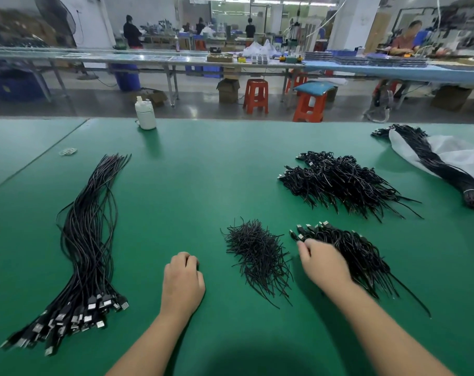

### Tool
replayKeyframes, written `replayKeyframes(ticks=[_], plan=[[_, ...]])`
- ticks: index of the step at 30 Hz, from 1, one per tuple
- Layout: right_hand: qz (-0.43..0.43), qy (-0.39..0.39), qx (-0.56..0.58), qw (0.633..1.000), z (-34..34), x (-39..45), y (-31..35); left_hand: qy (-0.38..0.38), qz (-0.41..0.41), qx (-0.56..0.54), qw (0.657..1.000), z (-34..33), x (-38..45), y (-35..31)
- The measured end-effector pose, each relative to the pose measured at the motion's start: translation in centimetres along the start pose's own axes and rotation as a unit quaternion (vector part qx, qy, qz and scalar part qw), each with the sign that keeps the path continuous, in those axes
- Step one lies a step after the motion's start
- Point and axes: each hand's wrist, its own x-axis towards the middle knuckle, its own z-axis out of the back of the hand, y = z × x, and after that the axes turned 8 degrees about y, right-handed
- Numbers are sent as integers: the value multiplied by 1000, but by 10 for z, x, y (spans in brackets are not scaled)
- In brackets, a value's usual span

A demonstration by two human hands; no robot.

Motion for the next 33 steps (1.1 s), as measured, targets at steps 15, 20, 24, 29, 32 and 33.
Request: replayKeyframes(ticks=[15,20,24,29,32,33], plan=[[31,-119,-29,992,-82,-44,-2,75,109,127,983,18,-10,60],[34,-119,-34,992,-84,-44,-3,181,234,241,924,61,-3,119],[36,-121,-31,992,-85,-45,-3,198,227,245,921,85,9,130],[37,-125,-30,991,-85,-45,-4,212,237,225,921,96,21,124],[37,-126,-31,991,-85,-44,-3,175,231,205,935,97,28,123],[39,-129,-31,990,-85,-44,-3,159,225,193,942,98,31,122]])
